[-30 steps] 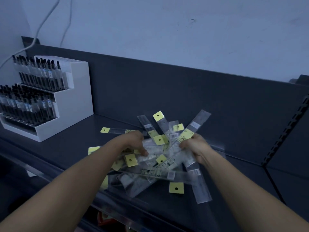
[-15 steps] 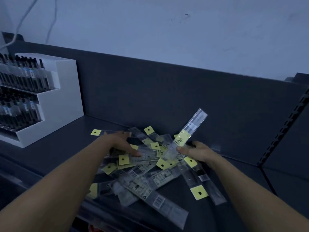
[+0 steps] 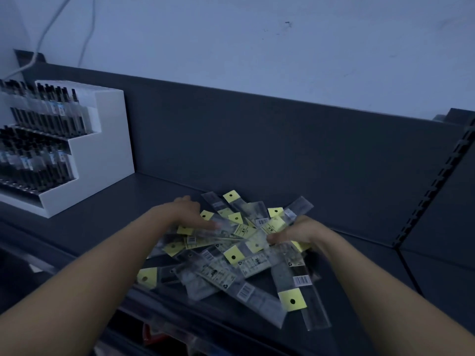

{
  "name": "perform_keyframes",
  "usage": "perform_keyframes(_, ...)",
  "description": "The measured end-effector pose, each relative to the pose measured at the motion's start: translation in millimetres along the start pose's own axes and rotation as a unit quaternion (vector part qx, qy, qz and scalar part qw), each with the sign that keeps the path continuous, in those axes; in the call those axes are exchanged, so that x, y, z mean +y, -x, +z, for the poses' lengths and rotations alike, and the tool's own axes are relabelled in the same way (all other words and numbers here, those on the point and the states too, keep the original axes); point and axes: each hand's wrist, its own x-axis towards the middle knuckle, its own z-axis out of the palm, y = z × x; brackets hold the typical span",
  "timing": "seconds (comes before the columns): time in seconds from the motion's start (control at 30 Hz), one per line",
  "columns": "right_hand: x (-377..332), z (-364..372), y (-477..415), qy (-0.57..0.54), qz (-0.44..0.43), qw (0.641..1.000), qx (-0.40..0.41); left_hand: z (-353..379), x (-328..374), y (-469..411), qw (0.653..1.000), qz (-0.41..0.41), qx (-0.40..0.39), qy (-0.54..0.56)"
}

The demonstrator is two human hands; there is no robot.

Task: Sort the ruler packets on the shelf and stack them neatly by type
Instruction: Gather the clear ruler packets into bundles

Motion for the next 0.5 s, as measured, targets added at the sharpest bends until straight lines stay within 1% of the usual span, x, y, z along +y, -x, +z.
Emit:
perform_keyframes(0.07,-4.5,5.8,6.9,0.0,0.011,1.0,0.001,-4.2,1.1,14.2,0.998,0.018,-0.068,0.006)
perform_keyframes(0.1,-5.5,7.3,8.9,-0.005,0.014,1.0,-0.002,-5.2,3.3,21.7,0.995,0.032,-0.094,-0.017)
perform_keyframes(0.13,-6.4,8.1,8.6,-0.011,0.01,1.0,-0.007,-3.9,5.2,27.5,0.993,0.039,-0.102,-0.045)
perform_keyframes(0.2,-9.7,10.2,12.1,-0.039,0.008,0.999,-0.009,2.3,8.1,33.1,0.994,0.042,-0.076,-0.071)
perform_keyframes(0.27,-10.6,12.3,15.4,-0.062,0.011,0.998,-0.008,7.9,8.3,34.9,0.997,0.033,-0.031,-0.057)
perform_keyframes(0.33,-8.3,14.7,19.7,-0.094,0.021,0.995,-0.007,13.1,4.1,32.7,1.0,0.022,0.009,-0.007)
perform_keyframes(0.43,-4.8,17.3,19.0,-0.156,0.026,0.987,-0.012,20.9,0.0,29.3,0.997,0.005,0.019,0.079)
perform_keyframes(0.5,-3.8,18.2,16.0,-0.184,0.031,0.982,-0.011,23.4,4.3,30.6,0.993,-0.002,0.027,0.111)
